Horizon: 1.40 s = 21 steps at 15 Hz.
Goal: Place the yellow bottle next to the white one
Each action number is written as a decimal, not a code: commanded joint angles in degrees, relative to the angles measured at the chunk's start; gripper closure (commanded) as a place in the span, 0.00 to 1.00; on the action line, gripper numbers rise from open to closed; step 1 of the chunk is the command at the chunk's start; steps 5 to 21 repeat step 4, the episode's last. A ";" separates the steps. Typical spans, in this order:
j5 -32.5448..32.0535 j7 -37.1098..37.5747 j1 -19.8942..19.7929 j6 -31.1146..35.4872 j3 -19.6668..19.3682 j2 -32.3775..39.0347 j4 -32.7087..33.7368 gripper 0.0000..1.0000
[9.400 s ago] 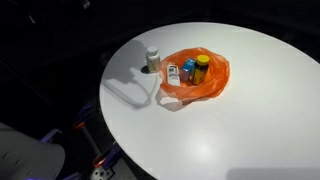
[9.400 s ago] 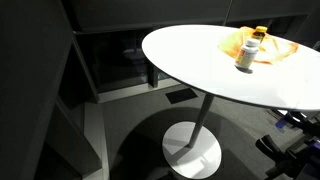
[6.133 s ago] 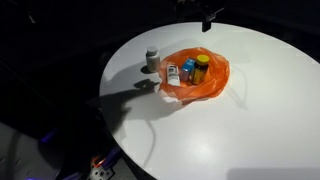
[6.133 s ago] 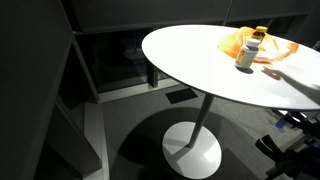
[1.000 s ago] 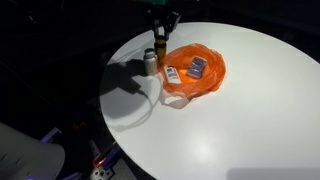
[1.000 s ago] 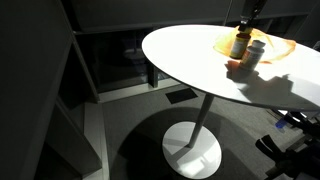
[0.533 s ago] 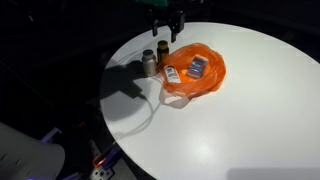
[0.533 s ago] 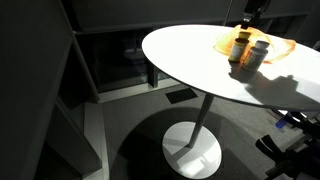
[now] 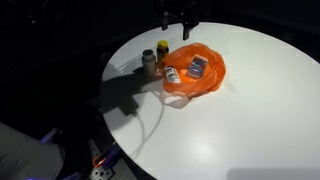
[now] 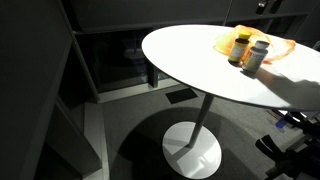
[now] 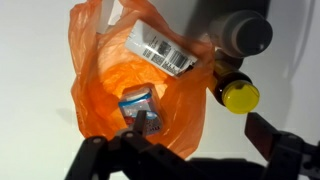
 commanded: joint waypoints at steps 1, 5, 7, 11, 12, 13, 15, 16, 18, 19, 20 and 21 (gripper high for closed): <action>-0.14 2.94 -0.55 -2.46 -0.46 -1.77 0.20 0.00; 0.00 1.50 -0.46 -1.17 -0.43 -0.79 0.12 0.00; 0.00 1.50 -0.46 -1.17 -0.43 -0.79 0.12 0.00; 0.00 1.50 -0.46 -1.17 -0.43 -0.79 0.12 0.00; 0.00 1.50 -0.46 -1.17 -0.43 -0.79 0.12 0.00; 0.00 1.50 -0.46 -1.17 -0.43 -0.79 0.12 0.00; 0.00 1.50 -0.46 -1.17 -0.43 -0.79 0.12 0.00; 0.00 1.50 -0.46 -1.17 -0.43 -0.79 0.12 0.00; 0.00 1.50 -0.46 -1.17 -0.43 -0.79 0.12 0.00; 0.00 1.50 -0.46 -1.17 -0.43 -0.79 0.12 0.00; 0.00 1.50 -0.46 -1.17 -0.43 -0.79 0.12 0.00; 0.00 1.50 -0.46 -1.17 -0.43 -0.79 0.12 0.00</action>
